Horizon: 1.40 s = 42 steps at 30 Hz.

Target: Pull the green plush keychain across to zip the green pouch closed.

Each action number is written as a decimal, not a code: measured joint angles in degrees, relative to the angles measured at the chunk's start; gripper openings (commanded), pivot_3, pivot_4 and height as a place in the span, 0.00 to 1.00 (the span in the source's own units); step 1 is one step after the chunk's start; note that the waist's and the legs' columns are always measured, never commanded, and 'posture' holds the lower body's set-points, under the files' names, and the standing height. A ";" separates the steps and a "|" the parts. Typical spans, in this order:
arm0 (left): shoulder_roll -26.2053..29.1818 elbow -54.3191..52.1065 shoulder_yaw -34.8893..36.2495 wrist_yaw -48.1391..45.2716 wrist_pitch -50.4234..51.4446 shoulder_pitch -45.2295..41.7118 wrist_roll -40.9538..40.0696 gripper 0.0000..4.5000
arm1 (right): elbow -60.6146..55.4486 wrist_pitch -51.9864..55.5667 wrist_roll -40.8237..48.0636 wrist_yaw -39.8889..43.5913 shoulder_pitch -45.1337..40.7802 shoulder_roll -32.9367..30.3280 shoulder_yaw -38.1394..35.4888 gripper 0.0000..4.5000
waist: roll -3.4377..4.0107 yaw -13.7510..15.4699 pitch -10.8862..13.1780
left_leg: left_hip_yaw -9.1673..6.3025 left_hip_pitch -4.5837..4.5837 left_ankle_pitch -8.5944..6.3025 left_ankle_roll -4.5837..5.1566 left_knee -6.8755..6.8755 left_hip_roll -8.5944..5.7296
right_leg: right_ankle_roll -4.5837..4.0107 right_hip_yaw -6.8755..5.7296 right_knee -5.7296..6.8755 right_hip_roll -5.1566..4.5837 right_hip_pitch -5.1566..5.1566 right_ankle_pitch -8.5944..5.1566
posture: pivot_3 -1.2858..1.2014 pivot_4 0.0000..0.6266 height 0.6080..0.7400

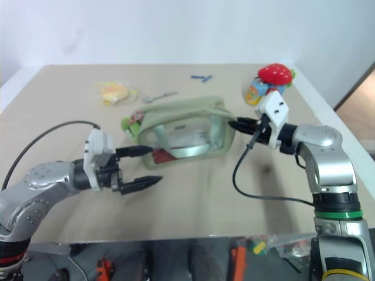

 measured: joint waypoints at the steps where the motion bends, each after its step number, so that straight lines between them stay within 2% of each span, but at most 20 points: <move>1: -0.02 0.01 -0.03 -0.21 -0.28 0.08 0.29 1.00 | -0.01 -0.24 0.14 0.19 0.00 -0.01 0.00 0.01 | 0.00 0.00 0.00 | 0.00 0.00 0.00 0.00 0.00 0.00 | 0.00 0.00 0.00 0.00 0.00 0.00 | 0.52 0.24 1.00; 5: -0.08 0.09 -0.13 -0.53 -0.61 0.42 0.88 1.00 | -1.80 0.54 2.01 2.12 0.29 -1.23 -0.37 0.01 | 0.00 -0.01 0.00 | 0.00 0.01 0.00 0.00 -0.01 0.01 | 0.00 -0.01 0.00 0.01 0.00 0.00 | 0.52 0.24 1.00; 12: -0.14 0.46 0.26 -0.24 -0.68 1.50 1.30 1.00 | -12.00 8.53 7.77 4.30 4.98 -6.42 -2.77 0.01 | 0.00 0.14 0.00 | -0.03 -0.01 0.00 0.00 -0.02 0.01 | -0.02 -0.03 0.00 -0.01 -0.01 -0.03 | 0.52 0.24 1.00; 16: -1.09 0.36 4.10 2.15 -0.22 2.80 -1.12 1.00 | -16.20 9.92 9.15 3.69 8.55 -7.03 -3.99 0.01 | 0.00 0.15 0.00 | -0.02 0.00 0.00 0.00 -0.01 0.03 | -0.01 -0.03 0.00 0.00 -0.01 -0.02 | 0.52 0.24 1.00; 20: -1.75 -0.27 10.24 6.94 1.90 4.91 -5.54 1.00 | -16.42 9.13 8.96 2.10 9.78 -6.37 -4.01 0.01 | 0.00 0.10 0.00 | 0.00 0.02 0.00 0.01 0.03 0.03 | -0.02 -0.01 0.00 0.00 0.00 -0.02 | 0.52 0.24 1.00; 25: -2.01 1.13 16.79 11.07 2.28 7.84 -7.24 1.00 | -16.78 8.48 8.92 0.35 10.49 -5.26 -4.03 0.01 | 0.00 0.00 0.00 | 0.02 0.05 0.01 0.00 0.03 0.04 | -0.07 0.00 0.01 0.01 0.00 -0.04 | 0.52 0.24 1.00; 29: -1.62 7.26 18.31 10.83 -0.82 7.49 -3.32 1.00 | -16.89 7.78 8.61 0.07 10.65 -5.18 -4.01 0.01 | 0.00 0.02 0.00 | 0.02 0.06 0.02 0.01 0.03 0.02 | -0.21 -0.01 0.01 0.02 0.01 -0.10 | 0.52 0.24 1.00; 33: -2.00 16.68 17.19 9.38 -5.63 2.42 1.66 1.00 | -16.86 6.76 8.29 0.01 10.70 -5.10 -3.96 0.01 | -0.01 0.08 -0.01 | 0.04 0.04 0.05 0.00 0.04 0.00 | -0.19 0.02 0.00 0.00 0.01 -0.07 | 0.52 0.24 1.00; 36: -3.92 24.31 16.12 7.67 -7.24 -2.79 2.57 1.00 | -16.90 6.27 7.97 -0.03 10.78 -5.03 -3.92 0.01 | -0.02 0.12 -0.01 | 0.05 0.03 0.05 0.00 0.04 -0.01 | -0.14 0.03 0.00 0.00 0.01 -0.04 | 0.52 0.24 1.00; 42: -6.90 33.24 14.70 5.96 -4.85 -7.47 1.89 1.00 | -17.02 5.42 7.47 0.02 11.40 -5.05 -3.89 0.01 | -0.02 -0.04 -0.01 | 0.02 0.00 0.04 0.01 -0.02 0.02 | 0.03 0.00 0.00 0.02 -0.02 0.05 | 0.52 0.24 1.00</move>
